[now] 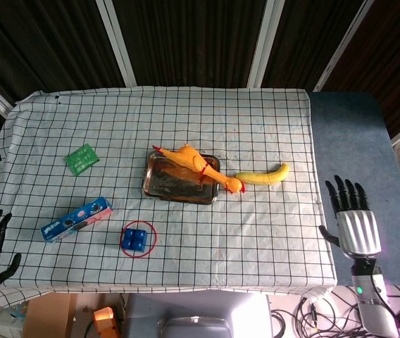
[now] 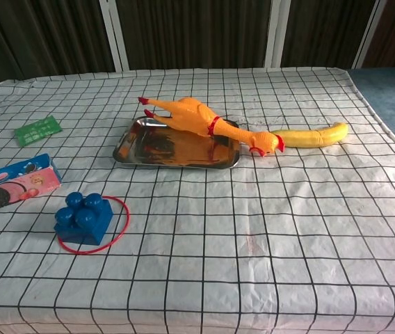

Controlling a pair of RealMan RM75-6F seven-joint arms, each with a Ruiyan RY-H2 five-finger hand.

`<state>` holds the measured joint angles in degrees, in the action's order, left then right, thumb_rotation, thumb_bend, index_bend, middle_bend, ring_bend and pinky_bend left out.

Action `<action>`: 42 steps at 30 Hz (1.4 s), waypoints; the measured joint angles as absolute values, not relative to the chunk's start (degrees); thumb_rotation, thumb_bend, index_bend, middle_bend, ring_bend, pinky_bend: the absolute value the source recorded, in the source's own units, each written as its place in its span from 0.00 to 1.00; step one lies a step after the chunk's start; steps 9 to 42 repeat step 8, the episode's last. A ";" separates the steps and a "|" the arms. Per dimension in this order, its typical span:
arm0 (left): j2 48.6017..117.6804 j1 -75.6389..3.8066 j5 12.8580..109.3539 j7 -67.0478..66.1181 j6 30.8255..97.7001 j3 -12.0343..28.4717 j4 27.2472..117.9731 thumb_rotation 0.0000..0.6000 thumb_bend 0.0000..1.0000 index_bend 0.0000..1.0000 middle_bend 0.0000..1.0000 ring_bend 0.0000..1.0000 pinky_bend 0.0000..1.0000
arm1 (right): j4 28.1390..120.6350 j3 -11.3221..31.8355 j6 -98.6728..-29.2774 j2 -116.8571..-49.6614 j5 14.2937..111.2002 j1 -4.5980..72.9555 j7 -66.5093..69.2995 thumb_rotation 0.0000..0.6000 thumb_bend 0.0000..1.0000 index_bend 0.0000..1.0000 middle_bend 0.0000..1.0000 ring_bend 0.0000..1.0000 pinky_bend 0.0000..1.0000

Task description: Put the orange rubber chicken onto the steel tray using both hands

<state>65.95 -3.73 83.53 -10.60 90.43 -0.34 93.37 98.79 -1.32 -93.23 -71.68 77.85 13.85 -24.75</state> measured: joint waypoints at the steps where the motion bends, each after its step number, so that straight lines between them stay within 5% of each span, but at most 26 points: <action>1: 66.03 -3.66 83.85 -10.68 90.27 -0.62 93.49 1.00 0.34 0.00 0.00 0.00 0.00 | 98.73 -2.24 -95.31 -70.81 78.18 11.61 -24.20 1.00 0.11 0.00 0.00 0.00 0.06; 8: 65.74 -3.63 86.68 -9.55 89.58 -1.49 94.00 1.00 0.34 0.00 0.00 0.00 0.00 | 96.67 -4.10 -98.37 -65.14 79.25 5.63 -17.49 1.00 0.13 0.00 0.00 0.00 0.05; 42: 65.74 -3.63 86.68 -9.55 89.58 -1.49 94.00 1.00 0.34 0.00 0.00 0.00 0.00 | 96.67 -4.10 -98.37 -65.14 79.25 5.63 -17.49 1.00 0.13 0.00 0.00 0.00 0.05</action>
